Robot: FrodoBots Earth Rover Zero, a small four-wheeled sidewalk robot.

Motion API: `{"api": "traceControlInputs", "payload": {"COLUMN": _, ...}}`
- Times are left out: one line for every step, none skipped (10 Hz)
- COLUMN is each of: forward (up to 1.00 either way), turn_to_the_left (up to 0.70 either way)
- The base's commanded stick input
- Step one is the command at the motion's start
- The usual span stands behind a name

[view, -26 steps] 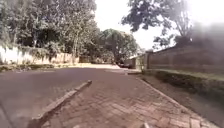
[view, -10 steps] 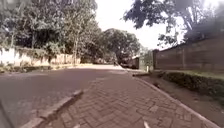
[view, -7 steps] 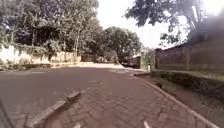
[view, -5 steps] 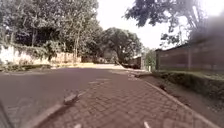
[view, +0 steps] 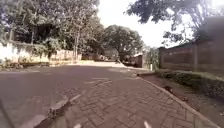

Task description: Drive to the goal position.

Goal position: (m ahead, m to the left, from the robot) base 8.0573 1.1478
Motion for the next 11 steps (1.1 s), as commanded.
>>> {"api": "traceControlInputs", "payload": {"forward": 0.7, "turn_to_the_left": -0.09}}
{"api": "traceControlInputs", "payload": {"forward": 0.7, "turn_to_the_left": -0.34}}
{"api": "traceControlInputs", "payload": {"forward": 0.7, "turn_to_the_left": -0.35}}
{"api": "traceControlInputs", "payload": {"forward": 0.7, "turn_to_the_left": -0.35}}
{"api": "traceControlInputs", "payload": {"forward": 0.7, "turn_to_the_left": -0.35}}
{"api": "traceControlInputs", "payload": {"forward": 0.7, "turn_to_the_left": -0.34}}
{"api": "traceControlInputs", "payload": {"forward": 0.7, "turn_to_the_left": -0.25}}
{"api": "traceControlInputs", "payload": {"forward": 0.7, "turn_to_the_left": 0.0}}
{"api": "traceControlInputs", "payload": {"forward": 0.7, "turn_to_the_left": 0.0}}
{"api": "traceControlInputs", "payload": {"forward": 0.7, "turn_to_the_left": 0.0}}
{"api": "traceControlInputs", "payload": {"forward": 0.7, "turn_to_the_left": 0.0}}
